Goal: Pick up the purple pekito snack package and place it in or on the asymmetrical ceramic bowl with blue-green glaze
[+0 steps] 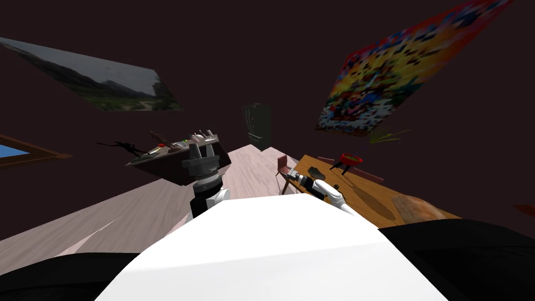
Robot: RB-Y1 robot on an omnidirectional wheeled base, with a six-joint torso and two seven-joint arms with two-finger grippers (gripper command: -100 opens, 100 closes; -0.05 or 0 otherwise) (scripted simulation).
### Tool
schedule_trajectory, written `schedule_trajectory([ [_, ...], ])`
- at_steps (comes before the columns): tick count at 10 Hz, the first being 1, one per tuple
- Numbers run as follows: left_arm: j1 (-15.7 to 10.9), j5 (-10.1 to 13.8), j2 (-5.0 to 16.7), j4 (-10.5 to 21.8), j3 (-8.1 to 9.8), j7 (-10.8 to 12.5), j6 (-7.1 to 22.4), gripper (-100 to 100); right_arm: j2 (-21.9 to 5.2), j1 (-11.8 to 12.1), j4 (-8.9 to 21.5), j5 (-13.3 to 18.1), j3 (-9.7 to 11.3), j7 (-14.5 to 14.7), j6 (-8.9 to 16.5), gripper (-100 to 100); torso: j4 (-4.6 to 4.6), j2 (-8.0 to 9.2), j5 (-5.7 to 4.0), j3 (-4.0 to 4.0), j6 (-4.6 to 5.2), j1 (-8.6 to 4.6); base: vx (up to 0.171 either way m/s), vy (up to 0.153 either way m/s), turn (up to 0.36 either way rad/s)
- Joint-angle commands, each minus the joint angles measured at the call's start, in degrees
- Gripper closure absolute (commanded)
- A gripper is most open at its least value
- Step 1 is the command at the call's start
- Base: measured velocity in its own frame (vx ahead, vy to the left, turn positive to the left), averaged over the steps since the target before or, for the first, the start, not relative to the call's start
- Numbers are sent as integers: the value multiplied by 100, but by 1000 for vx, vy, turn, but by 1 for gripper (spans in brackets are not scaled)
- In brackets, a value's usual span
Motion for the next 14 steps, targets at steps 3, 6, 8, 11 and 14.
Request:
schedule_trajectory([
  [3,1,0,0,0,0,0,0,0,-385,65,563,520,136,11,-130,-100,-2,-15,2,-7,0,5,116,51,50],
  [6,0,0,0,0,0,0,0,0,-754,71,1046,916,266,-62,-235,-100,2,7,1,5,1,2,83,43,23],
  [8,0,0,0,0,0,0,0,0,-769,71,1211,966,266,-62,-235,-100,-1,-4,1,-3,1,-1,71,21,6],
  [11,0,0,0,0,0,0,0,0,-1133,102,1709,1373,390,-148,-343,-100,3,14,-1,8,1,-7,65,23,4],
  [14,0,0,0,0,0,0,0,0,-1303,126,2072,1560,449,-195,-397,-100,2,5,-1,3,2,-9,79,15,-7],
])
